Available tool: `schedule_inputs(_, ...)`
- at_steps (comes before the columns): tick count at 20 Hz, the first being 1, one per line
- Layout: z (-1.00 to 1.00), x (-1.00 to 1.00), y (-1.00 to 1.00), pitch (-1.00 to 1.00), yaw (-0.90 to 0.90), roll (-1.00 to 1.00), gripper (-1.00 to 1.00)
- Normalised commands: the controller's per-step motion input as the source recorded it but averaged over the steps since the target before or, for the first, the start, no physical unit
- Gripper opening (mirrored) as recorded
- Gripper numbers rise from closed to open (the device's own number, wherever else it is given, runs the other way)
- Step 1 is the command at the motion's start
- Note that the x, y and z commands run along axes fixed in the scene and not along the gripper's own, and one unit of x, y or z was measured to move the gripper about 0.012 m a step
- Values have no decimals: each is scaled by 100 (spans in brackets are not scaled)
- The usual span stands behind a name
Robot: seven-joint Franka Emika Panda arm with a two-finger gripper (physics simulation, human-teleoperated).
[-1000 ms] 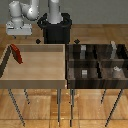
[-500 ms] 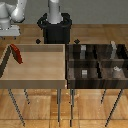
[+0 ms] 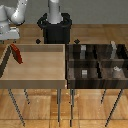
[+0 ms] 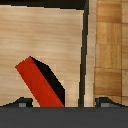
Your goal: Place the box of cereal into the appropriate compartment.
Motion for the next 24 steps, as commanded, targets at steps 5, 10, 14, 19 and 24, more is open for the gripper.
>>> schedule_inputs(5, 100, 0, 20, 0, 0, 0, 100)
schedule_inputs(10, 0, 40, 0, 0, 0, 0, 100)
schedule_inputs(14, 0, 75, 0, 0, 4, 0, 100)
schedule_inputs(19, 0, 0, 0, 0, 53, 0, 100)
schedule_inputs(24, 0, 0, 0, 0, 44, 0, 100)
